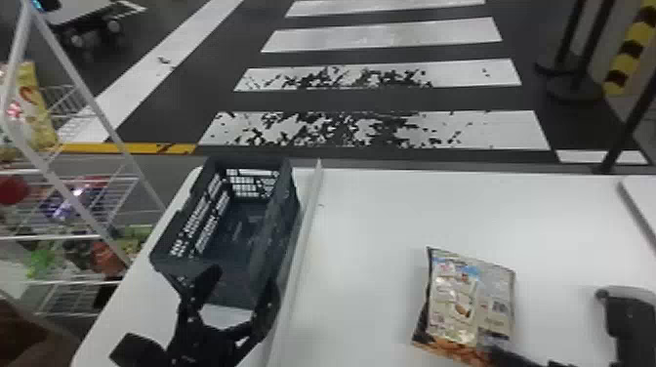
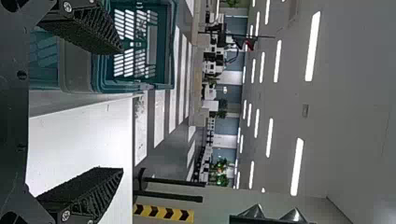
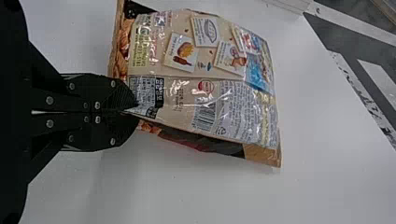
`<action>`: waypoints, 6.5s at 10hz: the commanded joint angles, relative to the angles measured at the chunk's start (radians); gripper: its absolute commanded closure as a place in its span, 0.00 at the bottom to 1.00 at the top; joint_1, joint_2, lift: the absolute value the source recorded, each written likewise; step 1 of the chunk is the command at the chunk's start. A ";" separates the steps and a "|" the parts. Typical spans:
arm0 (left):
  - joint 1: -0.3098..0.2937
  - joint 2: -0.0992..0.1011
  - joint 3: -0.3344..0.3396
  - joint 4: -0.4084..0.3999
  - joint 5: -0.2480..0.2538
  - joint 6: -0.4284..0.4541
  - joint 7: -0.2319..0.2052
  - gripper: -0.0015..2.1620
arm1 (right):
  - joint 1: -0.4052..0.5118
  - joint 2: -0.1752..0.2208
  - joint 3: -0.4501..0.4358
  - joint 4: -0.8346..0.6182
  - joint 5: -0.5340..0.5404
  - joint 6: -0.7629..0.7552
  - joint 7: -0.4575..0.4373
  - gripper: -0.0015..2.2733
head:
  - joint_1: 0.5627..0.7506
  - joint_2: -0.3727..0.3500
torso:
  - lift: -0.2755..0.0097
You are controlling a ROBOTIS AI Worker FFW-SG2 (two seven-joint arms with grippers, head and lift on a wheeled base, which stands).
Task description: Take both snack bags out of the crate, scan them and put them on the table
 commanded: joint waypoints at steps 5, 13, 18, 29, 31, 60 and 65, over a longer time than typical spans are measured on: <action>0.002 0.003 0.000 -0.002 0.000 0.000 0.000 0.05 | 0.000 0.001 -0.208 -0.163 -0.164 0.026 -0.033 0.99 | 0.70 0.72 | 0.64; 0.055 -0.006 0.018 -0.042 -0.029 0.000 -0.001 0.05 | -0.089 0.001 -0.690 -0.001 -0.288 -0.259 -0.227 0.99 | 0.70 0.18 | 0.64; 0.071 -0.017 0.012 -0.056 -0.049 0.000 -0.001 0.05 | -0.104 -0.023 -0.751 0.246 -0.333 -0.575 -0.280 0.99 | 0.70 0.03 | 0.64; -0.044 -0.028 -0.028 0.001 -0.048 0.067 0.008 0.05 | -0.164 -0.095 -0.607 0.449 -0.218 -0.876 -0.271 0.02 | 0.70 0.03 | 0.64; -0.051 -0.028 -0.028 0.004 -0.045 0.074 0.010 0.05 | -0.161 -0.080 -0.513 0.377 -0.123 -0.922 -0.293 0.02 | 0.70 0.03 | 0.64; -0.057 -0.094 -0.068 0.002 -0.115 0.052 0.039 0.05 | 0.279 0.001 0.321 0.249 0.437 -1.600 -0.590 0.03 | 0.70 0.61 | 0.64; -0.055 -0.094 -0.069 0.004 -0.117 0.052 0.039 0.05 | 0.279 0.001 0.321 0.251 0.437 -1.597 -0.590 0.03 | 0.70 0.61 | 0.64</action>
